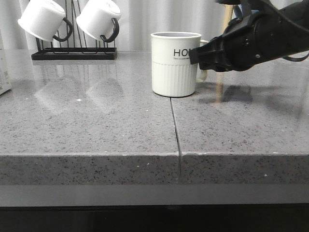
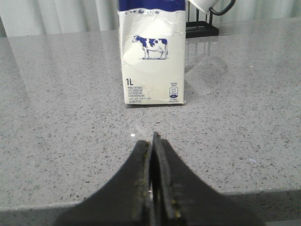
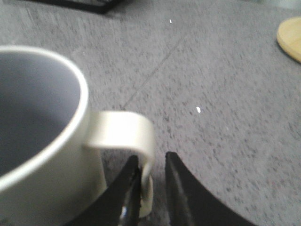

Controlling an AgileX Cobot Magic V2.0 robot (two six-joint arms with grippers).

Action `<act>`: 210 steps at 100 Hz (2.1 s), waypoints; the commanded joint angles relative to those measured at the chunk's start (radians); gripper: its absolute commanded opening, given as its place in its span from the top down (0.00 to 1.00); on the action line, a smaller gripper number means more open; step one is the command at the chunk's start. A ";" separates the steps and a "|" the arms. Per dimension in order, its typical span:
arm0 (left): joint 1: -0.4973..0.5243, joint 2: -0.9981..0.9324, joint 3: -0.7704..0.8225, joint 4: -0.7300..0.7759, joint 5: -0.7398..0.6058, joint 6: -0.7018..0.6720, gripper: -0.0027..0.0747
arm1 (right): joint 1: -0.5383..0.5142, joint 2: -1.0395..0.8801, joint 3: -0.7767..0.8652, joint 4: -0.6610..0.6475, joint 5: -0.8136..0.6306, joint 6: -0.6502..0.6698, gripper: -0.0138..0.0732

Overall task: Place milk next to cup
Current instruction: 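Lower the mug onto the table, open the right gripper and withdraw, then move the left gripper down and grasp the Pascual milk carton top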

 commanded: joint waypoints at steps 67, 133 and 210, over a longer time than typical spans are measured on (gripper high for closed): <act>-0.005 -0.031 0.046 -0.007 -0.086 0.000 0.99 | -0.010 -0.677 0.333 0.001 0.194 0.003 0.66; -0.005 -0.031 0.046 0.065 -0.272 0.000 0.99 | -0.010 -1.453 0.379 0.001 0.902 0.003 0.91; -0.005 0.425 -0.515 0.109 0.032 0.000 0.99 | -0.010 -1.531 0.379 0.001 0.966 0.003 0.91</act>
